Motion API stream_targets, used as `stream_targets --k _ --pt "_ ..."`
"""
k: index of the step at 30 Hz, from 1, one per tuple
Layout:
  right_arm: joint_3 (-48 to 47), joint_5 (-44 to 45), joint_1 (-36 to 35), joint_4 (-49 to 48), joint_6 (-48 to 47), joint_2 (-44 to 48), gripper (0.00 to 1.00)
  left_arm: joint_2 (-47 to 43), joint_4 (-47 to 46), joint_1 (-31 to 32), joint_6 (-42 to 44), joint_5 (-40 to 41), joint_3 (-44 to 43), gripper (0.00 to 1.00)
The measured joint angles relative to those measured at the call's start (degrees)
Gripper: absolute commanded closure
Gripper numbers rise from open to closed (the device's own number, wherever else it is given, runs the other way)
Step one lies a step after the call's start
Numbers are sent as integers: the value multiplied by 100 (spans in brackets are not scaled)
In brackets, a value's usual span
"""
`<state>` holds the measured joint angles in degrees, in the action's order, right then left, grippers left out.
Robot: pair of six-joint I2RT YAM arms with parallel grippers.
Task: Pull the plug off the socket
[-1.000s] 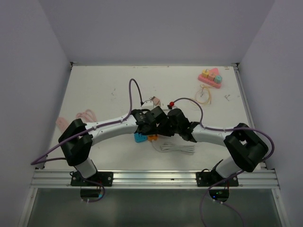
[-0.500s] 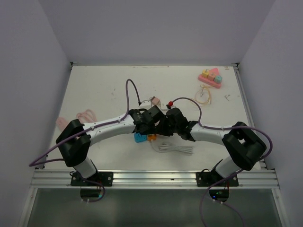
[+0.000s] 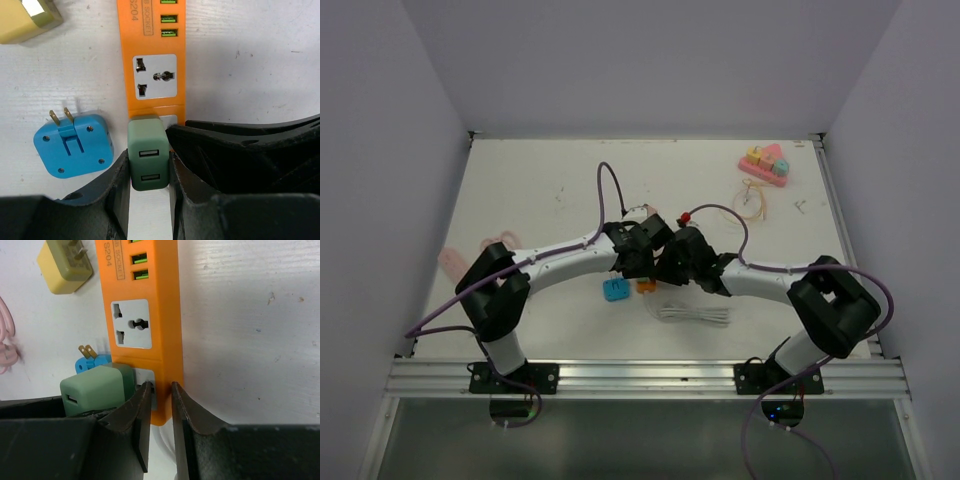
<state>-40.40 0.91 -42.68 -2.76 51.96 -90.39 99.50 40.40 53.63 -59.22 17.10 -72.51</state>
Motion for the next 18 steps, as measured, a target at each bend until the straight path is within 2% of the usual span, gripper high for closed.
stream_targets --k 18 --pt "-275 55 -15 70 227 -227 78 7 210 -87 33 170 -146 100"
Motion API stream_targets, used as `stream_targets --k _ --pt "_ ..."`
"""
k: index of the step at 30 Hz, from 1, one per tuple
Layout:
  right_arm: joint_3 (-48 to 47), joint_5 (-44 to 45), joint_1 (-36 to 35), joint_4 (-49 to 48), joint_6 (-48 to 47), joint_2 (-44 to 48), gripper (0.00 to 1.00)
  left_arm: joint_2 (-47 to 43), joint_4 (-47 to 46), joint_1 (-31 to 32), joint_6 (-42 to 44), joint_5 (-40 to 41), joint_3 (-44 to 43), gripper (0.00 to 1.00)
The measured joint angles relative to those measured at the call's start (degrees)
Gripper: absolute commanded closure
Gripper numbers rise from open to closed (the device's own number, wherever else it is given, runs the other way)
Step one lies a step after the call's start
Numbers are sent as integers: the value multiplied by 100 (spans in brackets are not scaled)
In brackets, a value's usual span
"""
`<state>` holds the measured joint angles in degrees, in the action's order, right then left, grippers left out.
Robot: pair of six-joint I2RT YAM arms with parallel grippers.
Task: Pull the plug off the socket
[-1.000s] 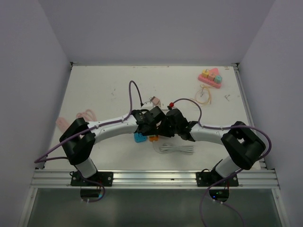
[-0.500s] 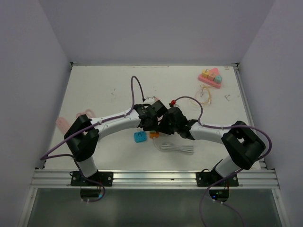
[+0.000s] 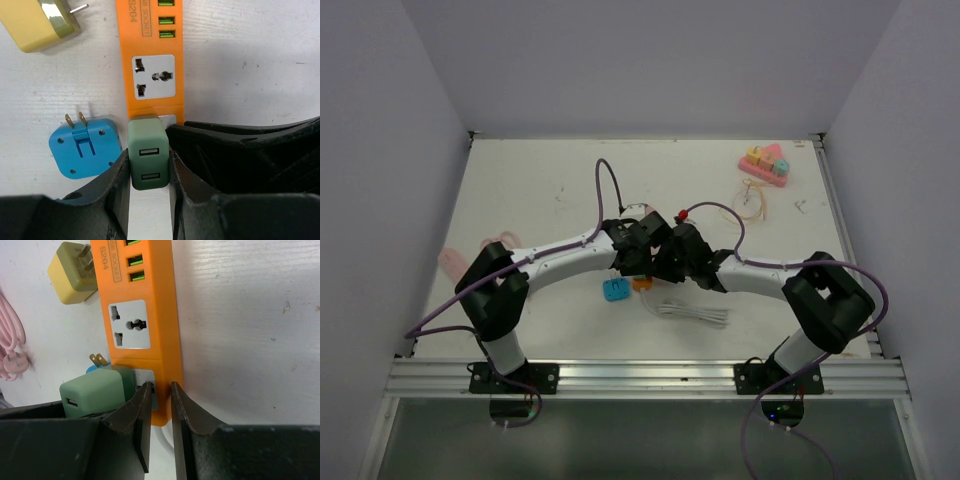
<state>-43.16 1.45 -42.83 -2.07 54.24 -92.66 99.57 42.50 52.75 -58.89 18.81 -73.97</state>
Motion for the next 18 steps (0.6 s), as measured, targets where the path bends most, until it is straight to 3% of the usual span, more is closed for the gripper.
stream_targets --k 10,18 --pt "678 -634 238 -553 -332 525 62 -330 -511 22 -17 -330 566 100" --pt "1189 -789 306 -522 -442 1375 56 -863 -1084 101 -9 -675 1086 100"
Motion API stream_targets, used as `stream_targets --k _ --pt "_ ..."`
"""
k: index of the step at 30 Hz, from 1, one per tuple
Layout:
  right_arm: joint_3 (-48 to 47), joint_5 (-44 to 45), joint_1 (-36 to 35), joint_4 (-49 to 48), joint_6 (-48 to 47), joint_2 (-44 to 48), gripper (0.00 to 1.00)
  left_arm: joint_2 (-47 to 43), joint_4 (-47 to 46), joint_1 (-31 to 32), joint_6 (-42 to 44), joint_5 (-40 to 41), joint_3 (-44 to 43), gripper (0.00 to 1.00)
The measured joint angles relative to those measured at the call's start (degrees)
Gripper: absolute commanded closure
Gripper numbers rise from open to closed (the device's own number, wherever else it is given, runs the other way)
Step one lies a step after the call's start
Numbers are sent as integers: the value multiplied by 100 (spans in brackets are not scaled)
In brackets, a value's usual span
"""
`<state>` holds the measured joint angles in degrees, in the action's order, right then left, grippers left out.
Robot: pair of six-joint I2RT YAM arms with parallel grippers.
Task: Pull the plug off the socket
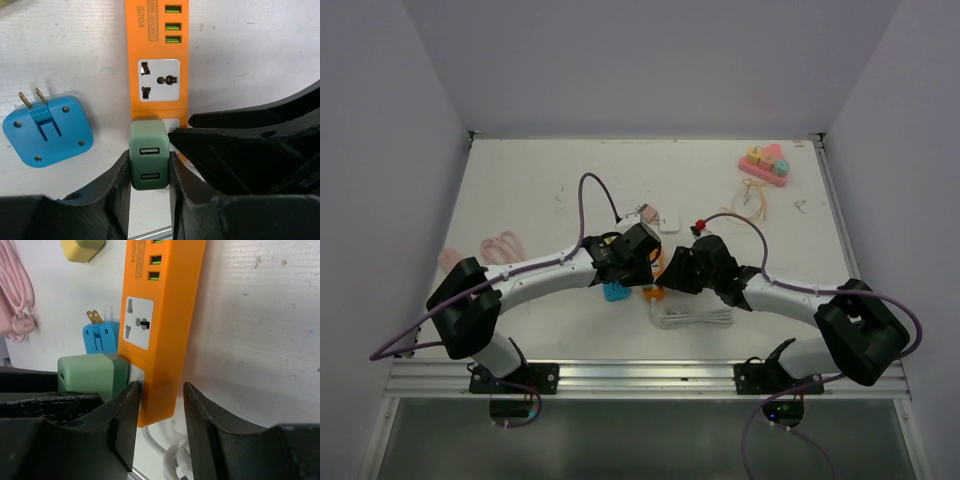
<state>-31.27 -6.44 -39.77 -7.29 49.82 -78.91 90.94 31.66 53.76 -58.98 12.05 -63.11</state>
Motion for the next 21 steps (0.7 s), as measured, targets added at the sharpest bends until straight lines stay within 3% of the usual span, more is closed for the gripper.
stream_targets --k 5,21 --pt "98 -214 92 -31 26 66 42 -341 -374 0 -11 -48 437 100" --pt "334 -1119 319 -931 358 -636 46 -706 -1641 -24 -166 -247 1532 100"
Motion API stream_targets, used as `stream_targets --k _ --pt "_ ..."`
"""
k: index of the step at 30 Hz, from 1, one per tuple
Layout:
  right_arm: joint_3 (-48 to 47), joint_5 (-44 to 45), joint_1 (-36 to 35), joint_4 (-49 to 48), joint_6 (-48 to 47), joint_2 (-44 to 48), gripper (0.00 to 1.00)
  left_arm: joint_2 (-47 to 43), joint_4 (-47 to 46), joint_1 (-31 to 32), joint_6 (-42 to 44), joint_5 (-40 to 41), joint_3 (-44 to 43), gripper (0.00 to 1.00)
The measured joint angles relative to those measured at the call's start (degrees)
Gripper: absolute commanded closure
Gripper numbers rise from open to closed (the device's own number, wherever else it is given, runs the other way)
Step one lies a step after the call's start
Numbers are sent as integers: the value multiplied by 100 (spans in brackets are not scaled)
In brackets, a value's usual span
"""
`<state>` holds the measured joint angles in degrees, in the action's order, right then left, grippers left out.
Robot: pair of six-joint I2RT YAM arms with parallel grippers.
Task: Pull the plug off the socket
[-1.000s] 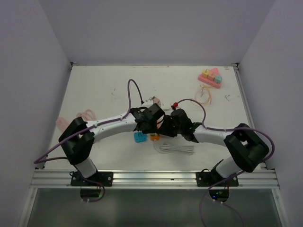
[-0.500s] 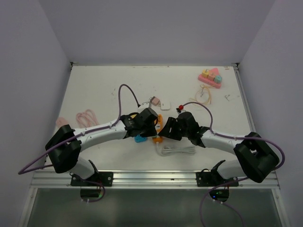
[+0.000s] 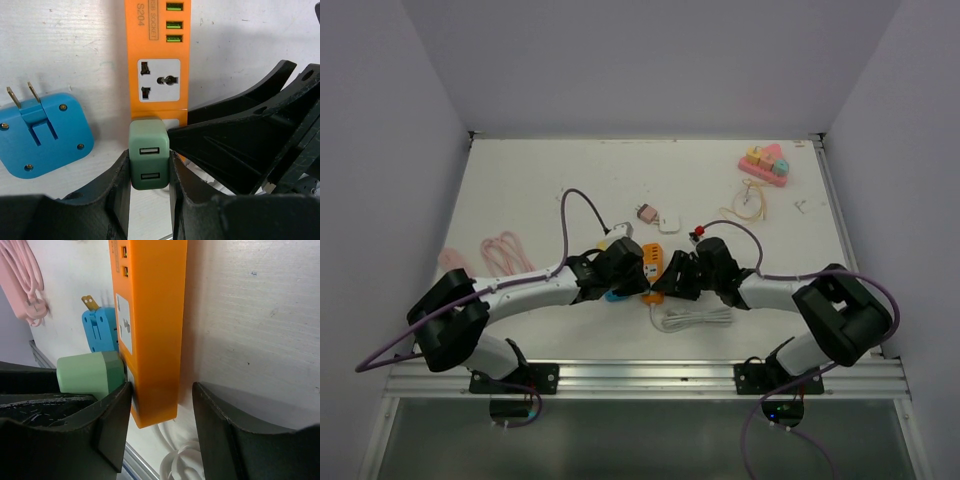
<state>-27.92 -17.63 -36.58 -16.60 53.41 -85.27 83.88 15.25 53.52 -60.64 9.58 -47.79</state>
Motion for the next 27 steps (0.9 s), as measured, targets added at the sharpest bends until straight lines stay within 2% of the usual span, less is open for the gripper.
stream_targets --k 2,5,6,8,9,11,27 --pt "11 -68 26 -103 4 -50 46 -37 -109 -7 -11 -2 79 100" --pt "35 -208 55 -299 24 -114 57 -87 -273 -26 -22 -20 190 100" --pt "35 -234 57 -341 20 -125 66 -92 -308 -26 -28 -20 210 100" --pt "50 -273 72 -413 11 -131 75 -105 -378 -44 -28 -17 269 100" --pt "61 -278 74 -444 17 -131 88 -105 -426 -57 -33 -42 299 100" --pt "63 -273 74 -446 -4 -127 100 -136 -507 -70 -35 -48 361 100" --pt "-533 459 -101 970 -509 330 100 -671 -1069 -356 46 -358 831 100"
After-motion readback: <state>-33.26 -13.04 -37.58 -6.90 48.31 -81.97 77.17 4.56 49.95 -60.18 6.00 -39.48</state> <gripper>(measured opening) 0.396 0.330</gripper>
